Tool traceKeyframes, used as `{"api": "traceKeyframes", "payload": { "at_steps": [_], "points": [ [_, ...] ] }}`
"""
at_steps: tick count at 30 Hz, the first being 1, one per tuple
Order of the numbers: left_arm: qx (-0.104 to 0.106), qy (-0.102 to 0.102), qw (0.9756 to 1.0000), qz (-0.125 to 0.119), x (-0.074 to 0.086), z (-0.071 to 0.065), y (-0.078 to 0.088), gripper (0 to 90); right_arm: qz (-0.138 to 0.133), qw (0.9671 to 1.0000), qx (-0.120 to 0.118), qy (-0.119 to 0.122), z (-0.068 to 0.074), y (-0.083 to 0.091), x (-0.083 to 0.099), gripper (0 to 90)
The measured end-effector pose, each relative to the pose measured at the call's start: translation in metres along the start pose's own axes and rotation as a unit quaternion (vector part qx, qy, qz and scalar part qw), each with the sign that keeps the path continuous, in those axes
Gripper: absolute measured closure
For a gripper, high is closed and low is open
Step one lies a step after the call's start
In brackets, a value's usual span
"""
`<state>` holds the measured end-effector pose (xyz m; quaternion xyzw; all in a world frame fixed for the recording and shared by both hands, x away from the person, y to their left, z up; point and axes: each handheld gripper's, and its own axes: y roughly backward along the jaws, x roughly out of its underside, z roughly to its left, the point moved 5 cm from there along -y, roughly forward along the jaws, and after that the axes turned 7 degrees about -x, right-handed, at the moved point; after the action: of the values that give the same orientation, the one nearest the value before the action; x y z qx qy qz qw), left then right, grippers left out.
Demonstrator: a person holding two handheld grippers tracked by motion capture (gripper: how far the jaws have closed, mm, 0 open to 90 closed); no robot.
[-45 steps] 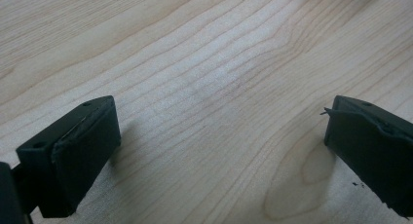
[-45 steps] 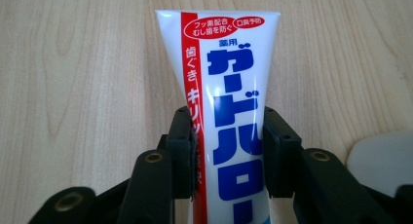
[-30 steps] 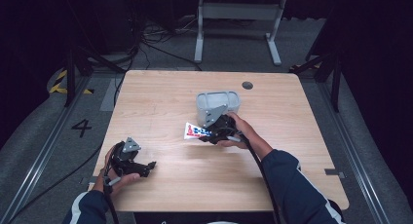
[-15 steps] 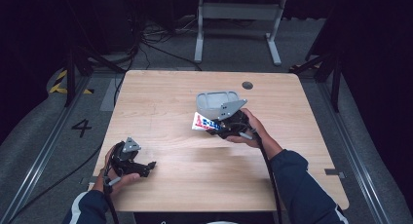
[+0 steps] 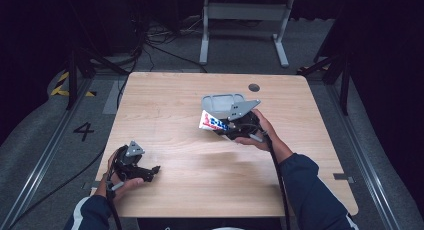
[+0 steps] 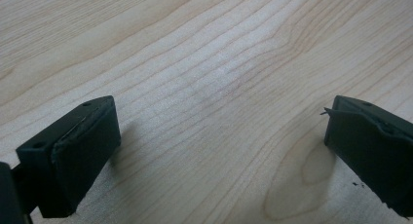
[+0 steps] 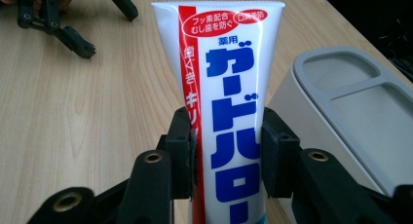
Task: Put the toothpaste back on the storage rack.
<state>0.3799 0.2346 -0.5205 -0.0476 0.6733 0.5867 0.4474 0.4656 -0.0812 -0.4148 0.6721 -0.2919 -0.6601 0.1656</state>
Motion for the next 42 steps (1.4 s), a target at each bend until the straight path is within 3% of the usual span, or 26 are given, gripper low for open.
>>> {"api": "traceKeyframes", "payload": {
  "at_steps": [8,22,31,42],
  "points": [
    [0.000,0.003,1.0000,-0.003,-0.001,0.000,-0.001,0.1,-0.063,0.9977,0.023,-0.008,-0.005,0.023,-0.012,63.1],
    [-0.001,-0.001,1.0000,-0.003,-0.001,0.000,-0.001,0.1,-0.110,0.9922,0.053,-0.027,-0.013,0.043,-0.020,62.6],
    [0.001,-0.001,1.0000,0.000,-0.001,0.000,-0.001,0.1,-0.123,0.9901,0.064,-0.025,-0.015,0.044,-0.031,62.2],
    [0.000,-0.002,1.0000,0.000,-0.001,0.000,-0.001,0.1,-0.123,0.9889,0.076,-0.034,-0.030,0.044,-0.038,61.5]
  ]
}}
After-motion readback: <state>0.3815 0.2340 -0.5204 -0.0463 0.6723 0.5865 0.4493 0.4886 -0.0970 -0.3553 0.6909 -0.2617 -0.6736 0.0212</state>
